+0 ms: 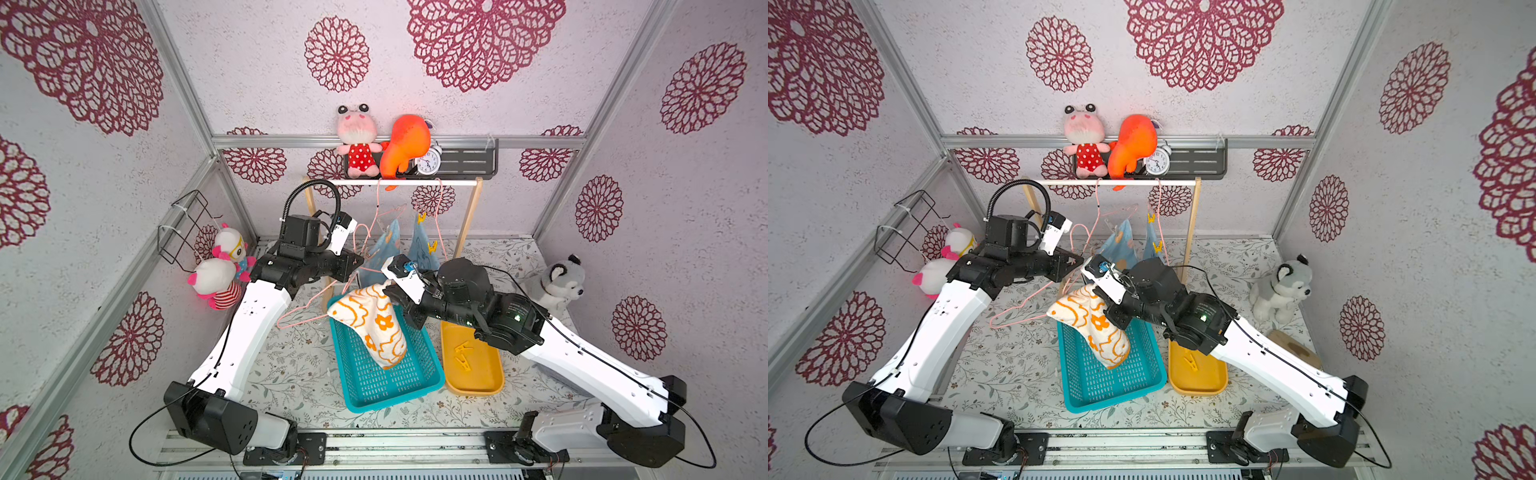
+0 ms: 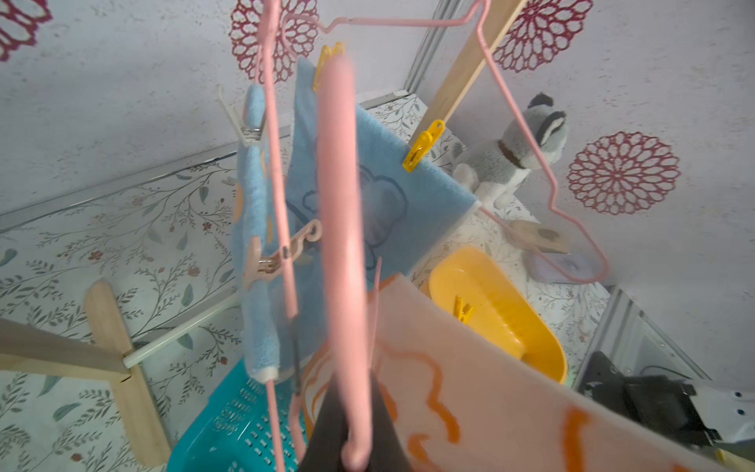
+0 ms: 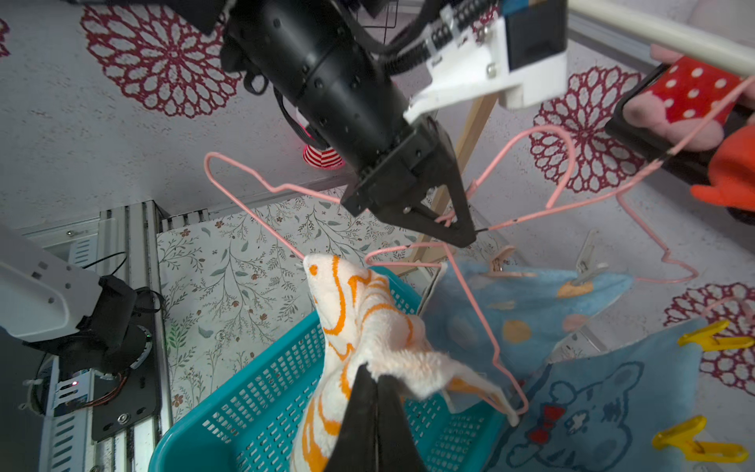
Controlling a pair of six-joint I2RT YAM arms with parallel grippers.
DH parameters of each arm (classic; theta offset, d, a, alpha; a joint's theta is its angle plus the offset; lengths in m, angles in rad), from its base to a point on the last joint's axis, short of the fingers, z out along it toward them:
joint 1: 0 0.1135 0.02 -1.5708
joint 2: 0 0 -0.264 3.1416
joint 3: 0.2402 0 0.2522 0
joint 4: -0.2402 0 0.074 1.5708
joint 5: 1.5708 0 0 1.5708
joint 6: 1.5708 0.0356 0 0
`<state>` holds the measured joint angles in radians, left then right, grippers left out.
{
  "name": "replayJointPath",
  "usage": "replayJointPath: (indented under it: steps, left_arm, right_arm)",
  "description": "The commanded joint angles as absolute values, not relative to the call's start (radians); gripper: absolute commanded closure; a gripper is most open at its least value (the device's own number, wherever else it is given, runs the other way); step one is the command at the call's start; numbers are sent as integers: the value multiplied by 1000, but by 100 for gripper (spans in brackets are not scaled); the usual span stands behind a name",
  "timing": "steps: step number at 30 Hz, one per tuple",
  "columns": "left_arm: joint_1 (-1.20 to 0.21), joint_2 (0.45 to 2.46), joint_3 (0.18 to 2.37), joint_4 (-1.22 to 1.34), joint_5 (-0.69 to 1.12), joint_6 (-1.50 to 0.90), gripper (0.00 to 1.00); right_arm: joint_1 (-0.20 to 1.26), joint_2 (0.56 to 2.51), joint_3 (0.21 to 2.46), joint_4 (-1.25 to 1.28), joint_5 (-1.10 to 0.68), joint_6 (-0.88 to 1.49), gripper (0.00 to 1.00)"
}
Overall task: Remove the clothespins securing towels to the hanger
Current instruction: Remove the towel from the hanger.
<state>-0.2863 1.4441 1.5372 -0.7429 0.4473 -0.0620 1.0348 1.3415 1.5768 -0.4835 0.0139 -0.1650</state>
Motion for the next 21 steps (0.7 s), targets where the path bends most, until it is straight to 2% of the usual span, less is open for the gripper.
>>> replayJointPath:
  steps: [1,18,21]
  left_arm:
    - [-276,1463,1529,-695,386,-77,100]
    - [-270,1490,1510,-669,327,-85,100]
    - [-270,1493,1506,-664,320,-86,100]
  right_arm:
    - [1049,1361,1688,-553,74,-228,100]
    - [1119,1506,2166,-826,64,-286,100]
    - [1127,1510,2186,-841,68,-282,100]
